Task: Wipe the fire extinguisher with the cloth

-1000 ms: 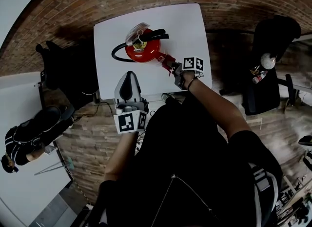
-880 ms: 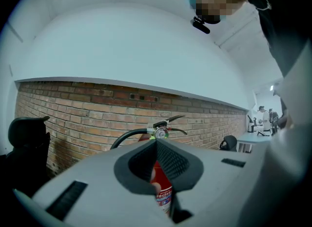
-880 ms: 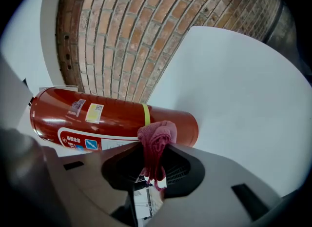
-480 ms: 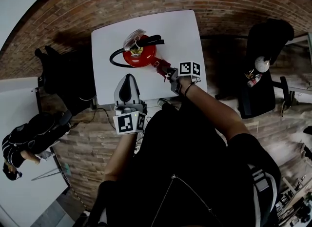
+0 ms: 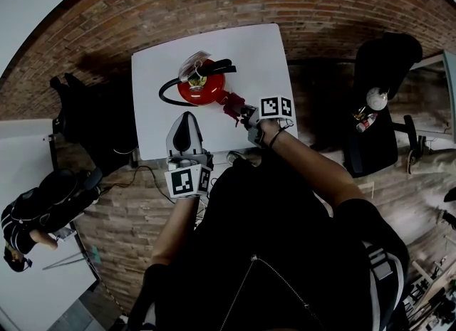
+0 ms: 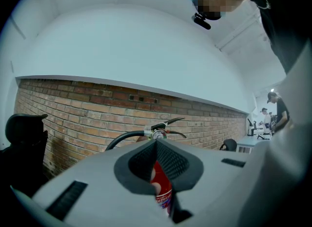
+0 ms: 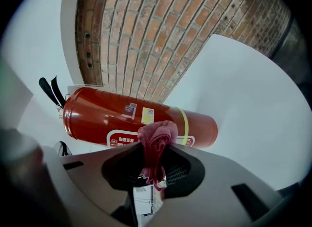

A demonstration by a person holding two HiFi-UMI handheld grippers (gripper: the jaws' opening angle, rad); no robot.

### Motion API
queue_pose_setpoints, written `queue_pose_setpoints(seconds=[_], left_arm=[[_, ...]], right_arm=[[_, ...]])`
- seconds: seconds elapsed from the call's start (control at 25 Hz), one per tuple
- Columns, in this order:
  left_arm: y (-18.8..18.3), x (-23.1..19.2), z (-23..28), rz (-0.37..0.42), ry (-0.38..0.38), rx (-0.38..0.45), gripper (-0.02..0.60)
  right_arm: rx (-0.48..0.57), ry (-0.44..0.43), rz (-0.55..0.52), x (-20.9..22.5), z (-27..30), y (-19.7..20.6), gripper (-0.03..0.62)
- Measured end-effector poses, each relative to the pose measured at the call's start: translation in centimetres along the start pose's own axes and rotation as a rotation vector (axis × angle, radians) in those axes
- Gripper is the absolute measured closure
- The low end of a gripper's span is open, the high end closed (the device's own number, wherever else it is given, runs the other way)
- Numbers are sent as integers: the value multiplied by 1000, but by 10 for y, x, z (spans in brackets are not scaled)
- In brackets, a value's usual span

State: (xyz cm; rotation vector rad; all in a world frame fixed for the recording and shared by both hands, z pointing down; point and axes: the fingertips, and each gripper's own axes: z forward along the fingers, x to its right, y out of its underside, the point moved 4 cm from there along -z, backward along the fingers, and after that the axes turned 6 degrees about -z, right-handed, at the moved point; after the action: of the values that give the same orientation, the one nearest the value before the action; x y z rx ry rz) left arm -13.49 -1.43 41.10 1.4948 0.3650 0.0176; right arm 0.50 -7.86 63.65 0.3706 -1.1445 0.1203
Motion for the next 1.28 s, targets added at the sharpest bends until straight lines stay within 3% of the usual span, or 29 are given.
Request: queue_pose_setpoints(seconds=[0.68,1.28], left_arm=[[2,-6,1,5,-16,-3,571],[-4,-19,-18,0,14,-20,571]], right_arm=[[38,-69,-25,-57,-25,-11,488],[168,-141,-5,-114,-51,-19,488]])
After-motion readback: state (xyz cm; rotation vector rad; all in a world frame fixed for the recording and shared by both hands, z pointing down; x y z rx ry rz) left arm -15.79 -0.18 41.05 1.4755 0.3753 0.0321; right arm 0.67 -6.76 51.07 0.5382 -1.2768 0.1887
